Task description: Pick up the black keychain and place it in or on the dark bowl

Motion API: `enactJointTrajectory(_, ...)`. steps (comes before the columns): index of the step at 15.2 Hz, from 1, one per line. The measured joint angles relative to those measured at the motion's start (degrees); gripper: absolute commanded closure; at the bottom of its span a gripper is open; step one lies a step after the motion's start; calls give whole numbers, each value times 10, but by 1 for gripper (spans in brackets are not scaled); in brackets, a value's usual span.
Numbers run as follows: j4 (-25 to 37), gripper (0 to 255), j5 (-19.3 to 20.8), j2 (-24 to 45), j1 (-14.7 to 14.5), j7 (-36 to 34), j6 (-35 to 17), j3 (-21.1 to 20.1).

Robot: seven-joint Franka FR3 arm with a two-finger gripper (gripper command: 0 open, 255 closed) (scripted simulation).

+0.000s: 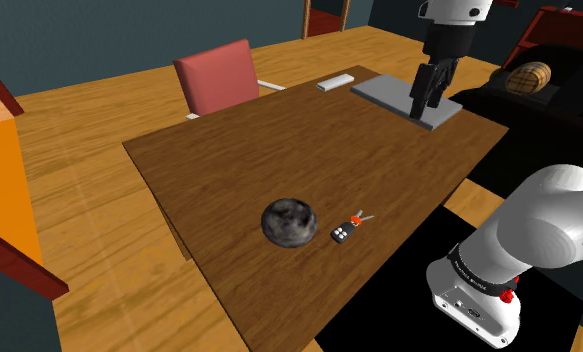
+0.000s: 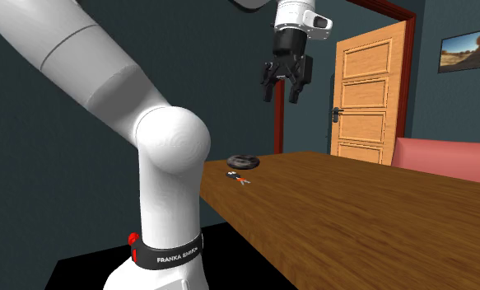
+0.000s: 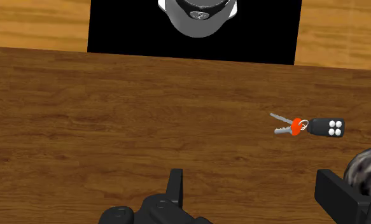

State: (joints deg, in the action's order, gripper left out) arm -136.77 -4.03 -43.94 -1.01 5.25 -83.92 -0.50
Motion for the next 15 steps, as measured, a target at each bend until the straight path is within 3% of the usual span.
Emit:
enactJointTrajectory(5,-61,0,-30,-44,2,-67,-35,-39)
enactJointTrajectory(15,-198,0,-171,-118,-19,-310,-161,-216)
